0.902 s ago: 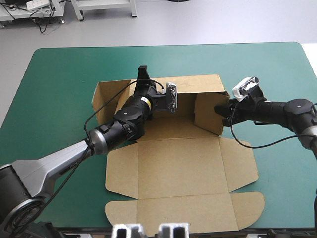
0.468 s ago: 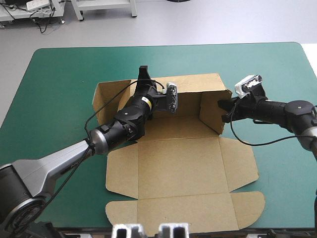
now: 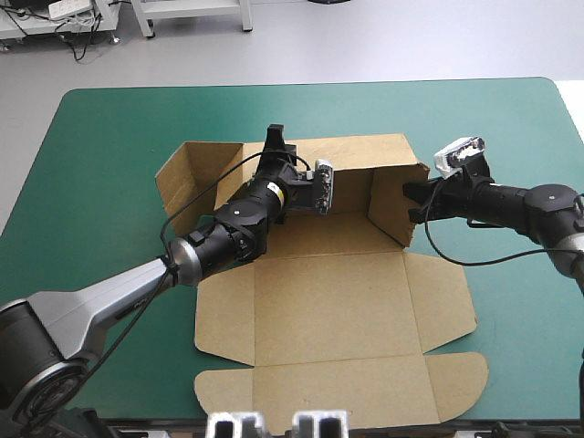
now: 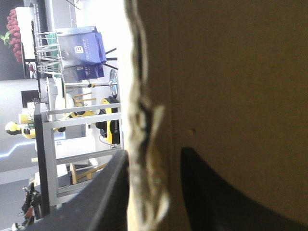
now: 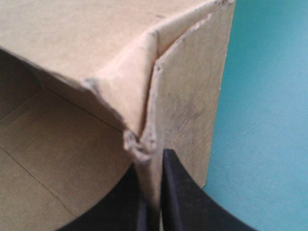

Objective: Fold the box

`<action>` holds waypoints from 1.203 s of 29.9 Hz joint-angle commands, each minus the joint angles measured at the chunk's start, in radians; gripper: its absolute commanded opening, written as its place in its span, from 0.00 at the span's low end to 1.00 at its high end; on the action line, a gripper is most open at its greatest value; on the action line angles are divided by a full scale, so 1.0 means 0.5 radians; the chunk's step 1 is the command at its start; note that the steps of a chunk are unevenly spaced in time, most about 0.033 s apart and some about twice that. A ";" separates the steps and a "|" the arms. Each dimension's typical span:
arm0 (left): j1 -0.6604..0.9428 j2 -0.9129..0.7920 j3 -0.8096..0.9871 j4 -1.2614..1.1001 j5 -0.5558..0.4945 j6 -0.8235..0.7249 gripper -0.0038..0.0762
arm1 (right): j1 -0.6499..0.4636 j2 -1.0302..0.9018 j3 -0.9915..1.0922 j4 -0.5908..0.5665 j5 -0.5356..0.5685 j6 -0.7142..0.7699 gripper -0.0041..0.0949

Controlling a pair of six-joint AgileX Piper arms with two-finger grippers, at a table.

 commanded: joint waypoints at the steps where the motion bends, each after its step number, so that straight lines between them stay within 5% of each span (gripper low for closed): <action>1: -0.009 -0.071 -0.047 0.029 -0.036 -0.200 0.49 | -0.001 -0.065 -0.036 0.012 0.063 0.032 0.04; 8: -0.087 -0.134 -0.047 0.029 0.031 -0.607 0.51 | -0.001 -0.065 -0.036 -0.004 0.059 0.041 0.04; 17: -0.442 -0.332 -0.047 0.060 0.446 -0.607 0.50 | -0.001 -0.065 -0.036 -0.078 0.025 0.126 0.04; 24: -0.523 -0.512 -0.047 0.088 0.504 -0.723 0.50 | -0.001 -0.065 -0.045 -0.071 0.029 0.218 0.04; 30: -0.265 -0.641 -0.047 0.321 0.519 -1.075 0.49 | 0.095 -0.096 -0.154 -0.075 0.032 0.371 0.04; 36: 0.200 -0.686 -0.047 0.326 0.628 -1.265 0.30 | 0.338 -0.110 -0.428 -0.213 -0.129 0.855 0.04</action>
